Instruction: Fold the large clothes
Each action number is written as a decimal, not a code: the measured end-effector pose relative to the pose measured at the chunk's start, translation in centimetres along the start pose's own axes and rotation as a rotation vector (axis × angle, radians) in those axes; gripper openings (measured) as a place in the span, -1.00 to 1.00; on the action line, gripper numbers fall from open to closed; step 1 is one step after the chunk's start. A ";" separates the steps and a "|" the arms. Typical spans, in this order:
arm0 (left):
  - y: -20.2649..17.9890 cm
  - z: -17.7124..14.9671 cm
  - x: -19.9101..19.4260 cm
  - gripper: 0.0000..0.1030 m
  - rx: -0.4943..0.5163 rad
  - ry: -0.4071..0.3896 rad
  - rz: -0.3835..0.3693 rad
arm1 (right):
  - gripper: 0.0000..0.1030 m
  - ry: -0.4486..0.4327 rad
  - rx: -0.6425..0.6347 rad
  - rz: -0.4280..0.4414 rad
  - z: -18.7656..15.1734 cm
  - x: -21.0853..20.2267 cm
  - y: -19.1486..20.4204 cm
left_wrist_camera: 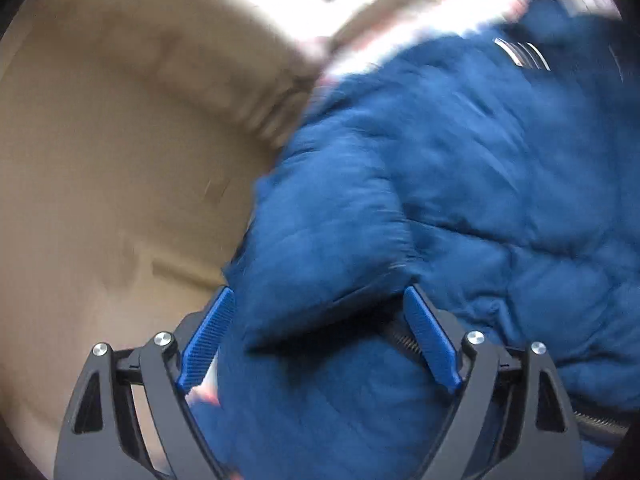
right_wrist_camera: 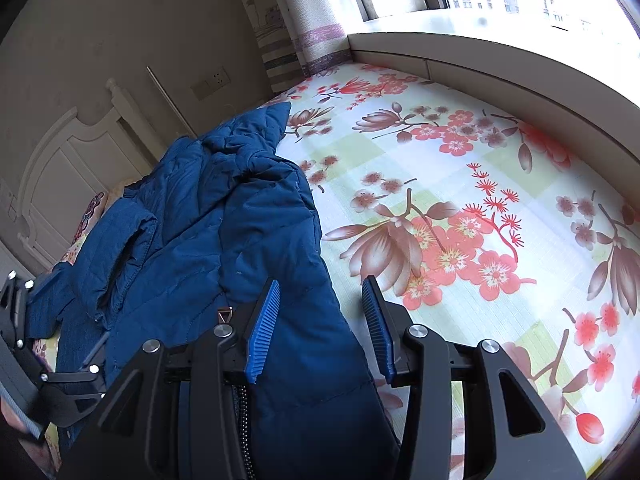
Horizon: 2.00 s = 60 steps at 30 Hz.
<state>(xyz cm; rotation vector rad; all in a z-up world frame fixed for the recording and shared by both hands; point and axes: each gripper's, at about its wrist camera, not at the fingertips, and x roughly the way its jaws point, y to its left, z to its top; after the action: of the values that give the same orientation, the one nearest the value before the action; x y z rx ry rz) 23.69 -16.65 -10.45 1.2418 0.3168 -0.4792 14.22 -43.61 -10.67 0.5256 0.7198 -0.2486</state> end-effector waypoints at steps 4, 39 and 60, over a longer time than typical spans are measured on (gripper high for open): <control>0.8 1.3 1.7 -0.12 0.075 0.010 -0.157 | -0.19 0.000 0.000 0.000 0.0 0.0 0.0; 14.0 -26.3 1.4 0.84 -1.739 0.034 -0.250 | -0.10 -0.166 -0.197 -0.034 0.0 -3.1 3.3; 12.9 -28.5 2.1 0.95 -1.811 -0.001 -0.322 | -0.39 -0.049 -0.682 -0.338 6.4 11.4 12.6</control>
<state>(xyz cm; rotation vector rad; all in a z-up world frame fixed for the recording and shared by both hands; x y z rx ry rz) 32.87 13.35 -9.41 -0.5811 0.7096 -0.2655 31.06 -36.84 -9.73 -0.2535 0.7905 -0.3089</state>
